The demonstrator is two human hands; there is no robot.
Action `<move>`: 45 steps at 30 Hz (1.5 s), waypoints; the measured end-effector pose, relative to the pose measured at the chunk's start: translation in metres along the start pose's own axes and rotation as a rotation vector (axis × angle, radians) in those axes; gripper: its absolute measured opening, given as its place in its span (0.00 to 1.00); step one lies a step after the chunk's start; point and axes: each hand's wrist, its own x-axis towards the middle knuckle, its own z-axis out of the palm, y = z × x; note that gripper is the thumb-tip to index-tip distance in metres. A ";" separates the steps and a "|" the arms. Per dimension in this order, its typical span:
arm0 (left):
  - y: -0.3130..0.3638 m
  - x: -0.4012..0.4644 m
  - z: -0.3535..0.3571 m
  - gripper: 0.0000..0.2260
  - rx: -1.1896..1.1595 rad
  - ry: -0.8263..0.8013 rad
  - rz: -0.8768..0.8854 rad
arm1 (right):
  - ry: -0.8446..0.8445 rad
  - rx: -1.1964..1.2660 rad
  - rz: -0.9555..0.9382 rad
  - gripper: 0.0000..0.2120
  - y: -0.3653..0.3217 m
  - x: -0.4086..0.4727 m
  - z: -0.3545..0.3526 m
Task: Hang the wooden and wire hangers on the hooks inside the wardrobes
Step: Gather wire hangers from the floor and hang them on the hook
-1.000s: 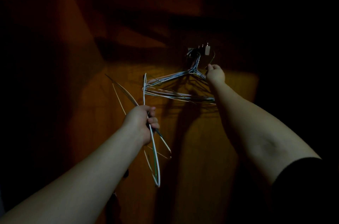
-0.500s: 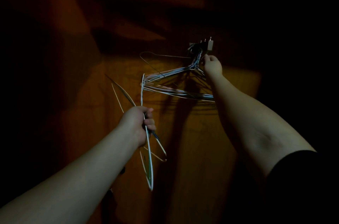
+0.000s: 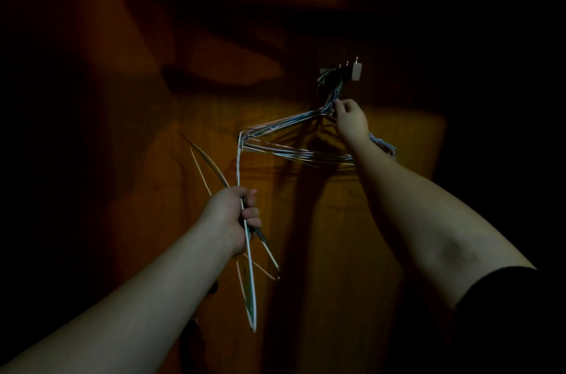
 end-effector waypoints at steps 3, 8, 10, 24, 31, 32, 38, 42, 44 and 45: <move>0.000 0.000 -0.001 0.06 0.000 0.008 -0.001 | 0.003 -0.006 0.046 0.11 0.003 0.006 0.002; -0.001 0.002 -0.003 0.06 -0.006 0.022 -0.009 | -0.009 -0.038 0.080 0.16 0.011 0.017 0.003; -0.002 0.002 -0.004 0.06 -0.005 0.027 -0.011 | -0.013 -0.066 0.080 0.17 0.006 0.014 0.002; 0.002 0.002 -0.014 0.06 -0.015 0.027 -0.006 | 0.079 -0.298 0.026 0.23 -0.004 0.012 -0.006; -0.001 -0.007 -0.017 0.07 0.003 0.030 -0.009 | 0.073 -0.308 0.050 0.23 -0.009 0.003 -0.010; -0.002 -0.009 -0.019 0.07 0.005 0.029 -0.015 | 0.089 -0.288 0.058 0.22 -0.011 -0.001 -0.010; -0.016 -0.019 -0.045 0.05 0.032 -0.036 -0.046 | 0.125 -0.056 0.051 0.11 -0.010 -0.062 0.008; -0.035 -0.032 -0.074 0.05 0.021 -0.098 -0.091 | -0.151 0.052 0.089 0.08 0.011 -0.161 0.033; -0.046 -0.040 -0.087 0.05 0.016 -0.113 -0.110 | -0.321 0.105 0.181 0.08 0.021 -0.221 0.040; -0.052 -0.043 -0.094 0.06 0.017 -0.119 -0.121 | -0.411 0.132 0.225 0.09 0.026 -0.250 0.041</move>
